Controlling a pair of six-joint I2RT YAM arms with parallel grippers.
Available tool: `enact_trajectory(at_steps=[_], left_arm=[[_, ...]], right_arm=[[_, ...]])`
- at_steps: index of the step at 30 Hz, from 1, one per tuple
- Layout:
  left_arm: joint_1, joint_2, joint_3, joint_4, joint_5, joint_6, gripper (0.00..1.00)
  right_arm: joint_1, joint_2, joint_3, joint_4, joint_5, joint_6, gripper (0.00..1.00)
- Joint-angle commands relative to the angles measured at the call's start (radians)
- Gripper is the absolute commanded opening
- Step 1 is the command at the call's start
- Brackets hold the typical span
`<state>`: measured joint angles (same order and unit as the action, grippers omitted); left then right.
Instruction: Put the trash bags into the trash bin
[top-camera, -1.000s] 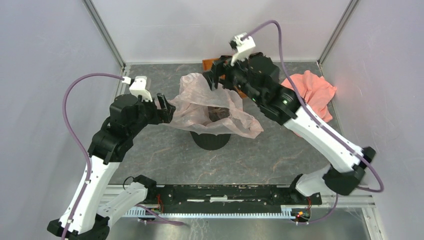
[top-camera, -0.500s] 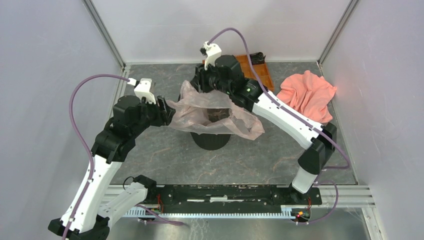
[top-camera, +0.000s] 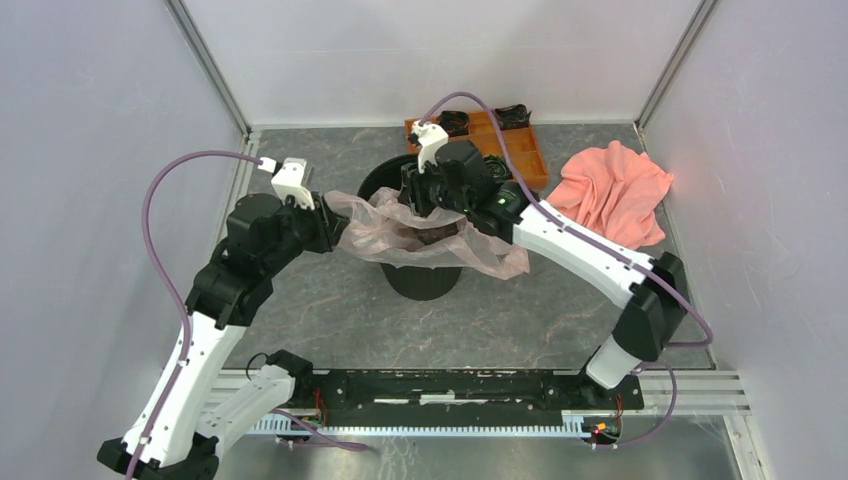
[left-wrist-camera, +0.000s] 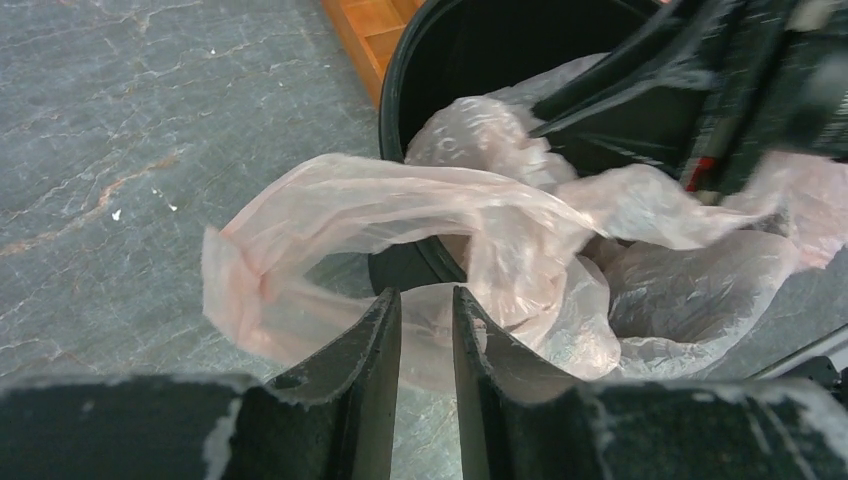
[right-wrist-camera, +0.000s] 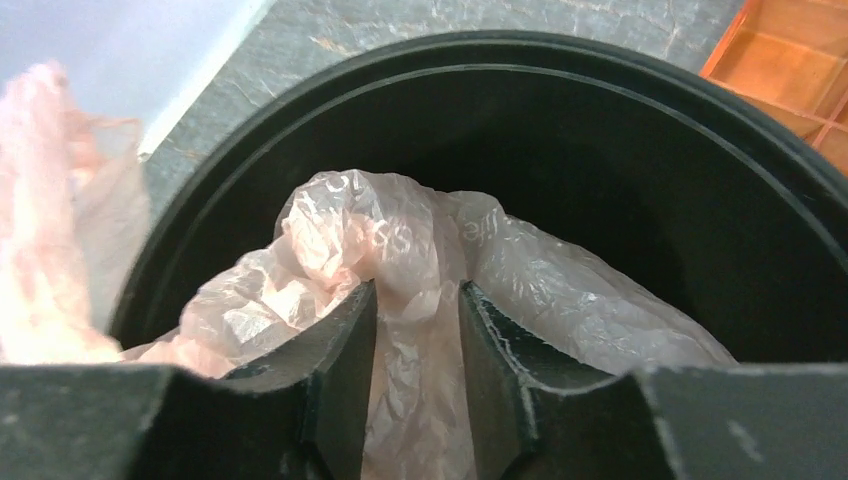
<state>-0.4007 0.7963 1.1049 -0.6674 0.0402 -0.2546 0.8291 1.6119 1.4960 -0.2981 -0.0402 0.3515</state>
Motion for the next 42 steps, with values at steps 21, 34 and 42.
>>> enact_trajectory(at_steps=[21,34,42], left_arm=[[0.002,0.089,0.18,0.025,-0.163,0.031,0.9],[0.002,0.092,0.156,0.006,-0.012,-0.041,1.0],[0.002,0.027,0.157,-0.048,-0.016,-0.017,1.0]], right_arm=[[-0.004,0.026,0.325,-0.194,0.088,-0.289,0.94],[-0.034,-0.278,0.153,-0.218,0.184,-0.431,0.98],[-0.035,-0.563,-0.22,-0.067,-0.032,-0.55,0.98]])
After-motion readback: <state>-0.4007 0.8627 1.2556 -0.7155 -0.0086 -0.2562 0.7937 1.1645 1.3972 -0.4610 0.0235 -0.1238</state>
